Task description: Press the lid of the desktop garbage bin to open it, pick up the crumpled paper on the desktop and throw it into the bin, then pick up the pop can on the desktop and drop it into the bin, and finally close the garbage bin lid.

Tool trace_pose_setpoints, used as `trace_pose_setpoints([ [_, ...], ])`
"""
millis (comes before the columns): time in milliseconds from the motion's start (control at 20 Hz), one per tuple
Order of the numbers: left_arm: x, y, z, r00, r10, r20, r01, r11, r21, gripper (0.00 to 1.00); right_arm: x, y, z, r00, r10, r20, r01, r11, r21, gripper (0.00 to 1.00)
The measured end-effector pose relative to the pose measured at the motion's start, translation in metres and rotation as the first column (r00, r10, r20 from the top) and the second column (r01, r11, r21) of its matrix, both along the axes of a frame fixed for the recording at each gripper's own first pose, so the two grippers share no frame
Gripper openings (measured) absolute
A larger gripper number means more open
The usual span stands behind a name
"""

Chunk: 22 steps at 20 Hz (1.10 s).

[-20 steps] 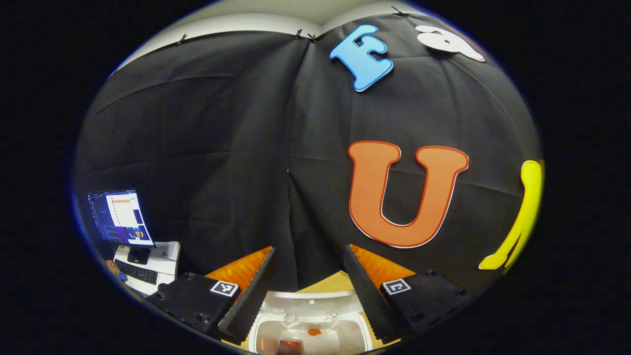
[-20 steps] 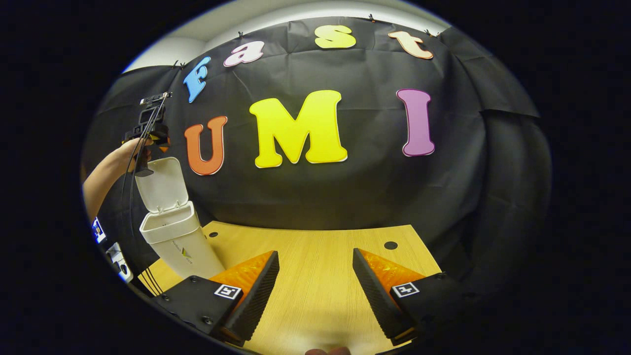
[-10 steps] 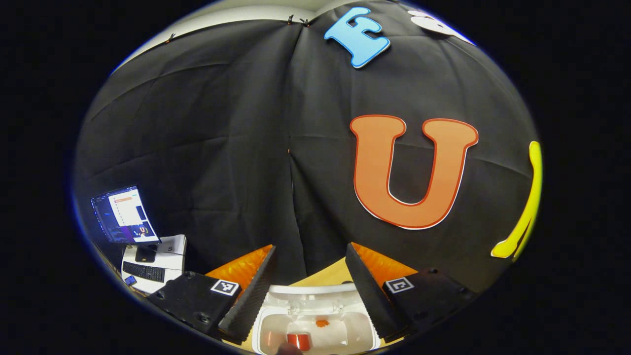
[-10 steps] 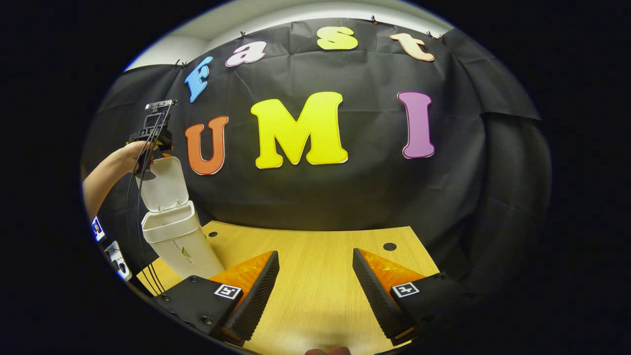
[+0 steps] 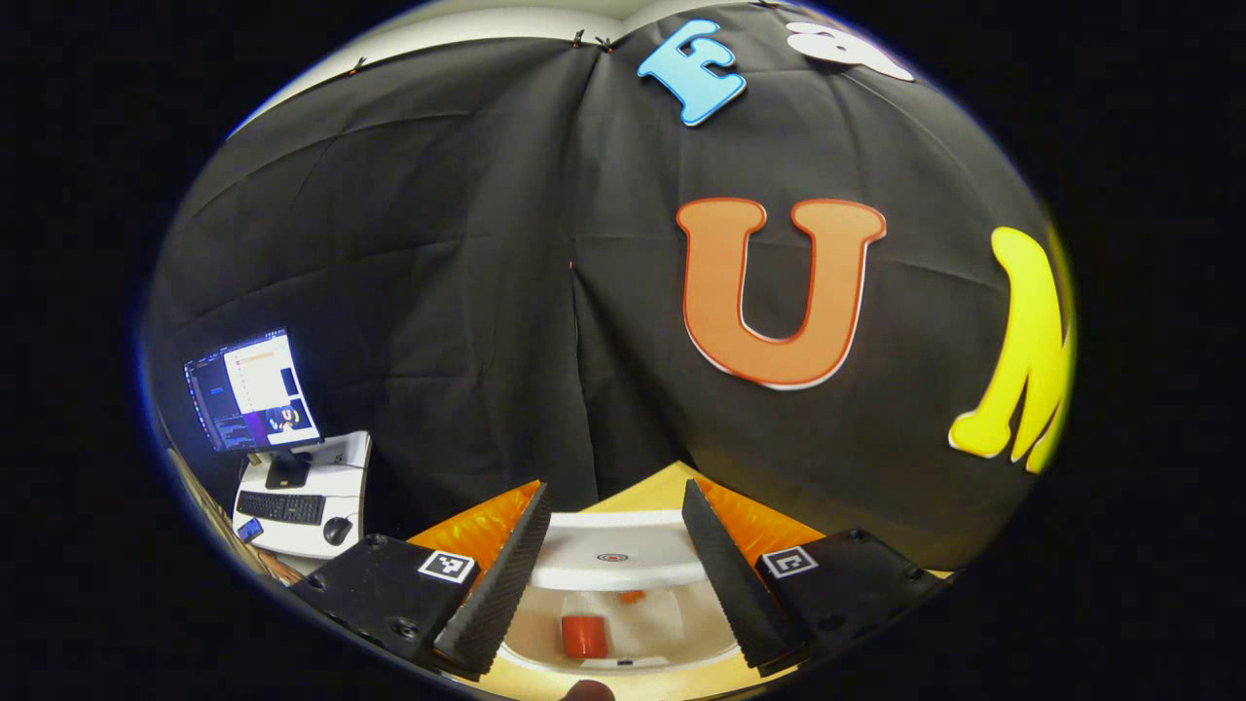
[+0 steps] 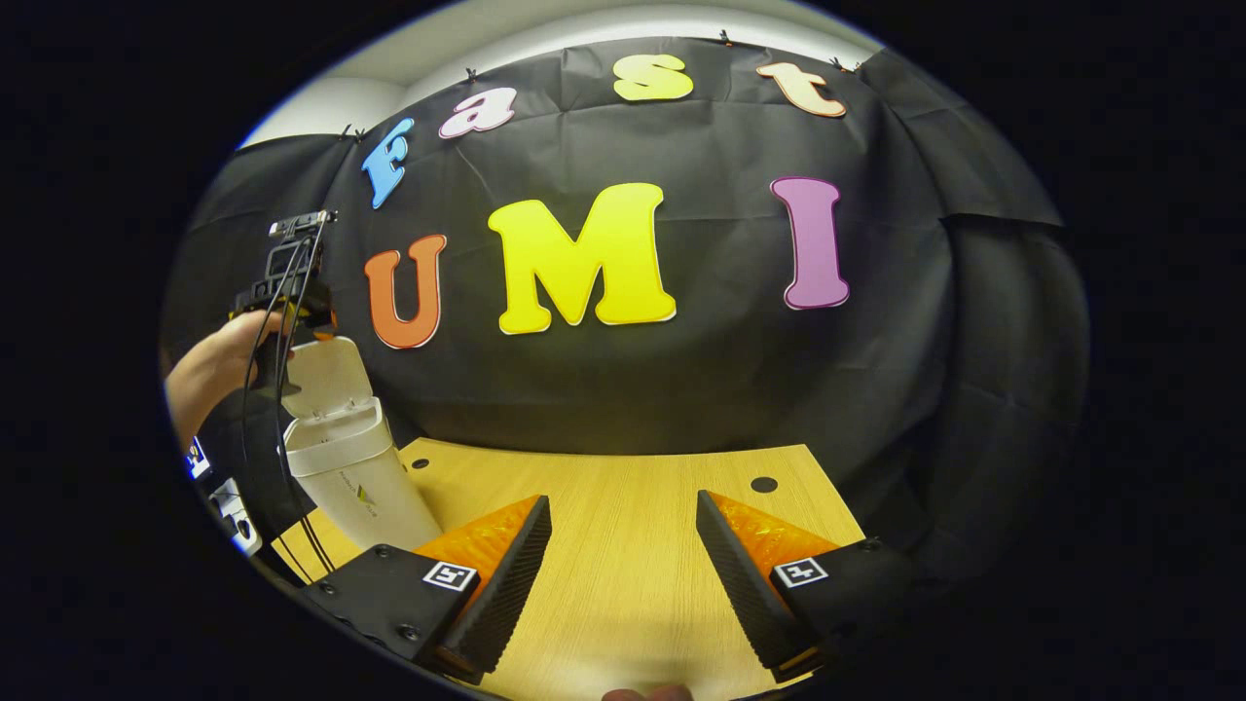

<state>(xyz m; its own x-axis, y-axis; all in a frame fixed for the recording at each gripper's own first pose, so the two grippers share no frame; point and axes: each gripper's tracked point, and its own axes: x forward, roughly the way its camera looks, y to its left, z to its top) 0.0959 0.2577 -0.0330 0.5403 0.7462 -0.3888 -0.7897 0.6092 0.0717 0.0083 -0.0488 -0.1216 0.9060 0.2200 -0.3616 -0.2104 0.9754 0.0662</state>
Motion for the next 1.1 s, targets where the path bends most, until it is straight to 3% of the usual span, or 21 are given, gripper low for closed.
trace_pose_setpoints([
  [450, -0.032, -0.037, -0.075, 0.997, -0.05, -0.05, 0.048, 0.998, -0.04, 0.91, -0.018, -0.006, -0.009, 1.0, 0.021, -0.023, -0.022, 0.999, -0.041, 0.94],
  [800, -0.037, -0.045, -0.09, 0.997, -0.073, -0.04, 0.071, 0.997, -0.041, 0.91, -0.019, -0.001, -0.01, 0.999, 0.029, -0.025, -0.03, 0.998, -0.056, 0.94],
  [850, -0.034, -0.044, -0.088, 0.996, -0.079, -0.036, 0.079, 0.997, -0.022, 0.96, -0.019, 0.001, -0.009, 0.999, 0.03, -0.025, -0.031, 0.998, -0.055, 0.94],
  [900, -0.036, -0.046, -0.091, 0.996, -0.081, -0.046, 0.079, 0.996, -0.032, 0.91, -0.02, 0.001, -0.01, 0.999, 0.029, -0.027, -0.031, 0.998, -0.053, 0.94],
  [1100, -0.037, -0.047, -0.1, 0.995, -0.094, 0.014, 0.094, 0.995, -0.013, 0.92, -0.022, 0.005, -0.014, 0.999, 0.034, -0.033, -0.035, 0.999, -0.037, 0.94],
])
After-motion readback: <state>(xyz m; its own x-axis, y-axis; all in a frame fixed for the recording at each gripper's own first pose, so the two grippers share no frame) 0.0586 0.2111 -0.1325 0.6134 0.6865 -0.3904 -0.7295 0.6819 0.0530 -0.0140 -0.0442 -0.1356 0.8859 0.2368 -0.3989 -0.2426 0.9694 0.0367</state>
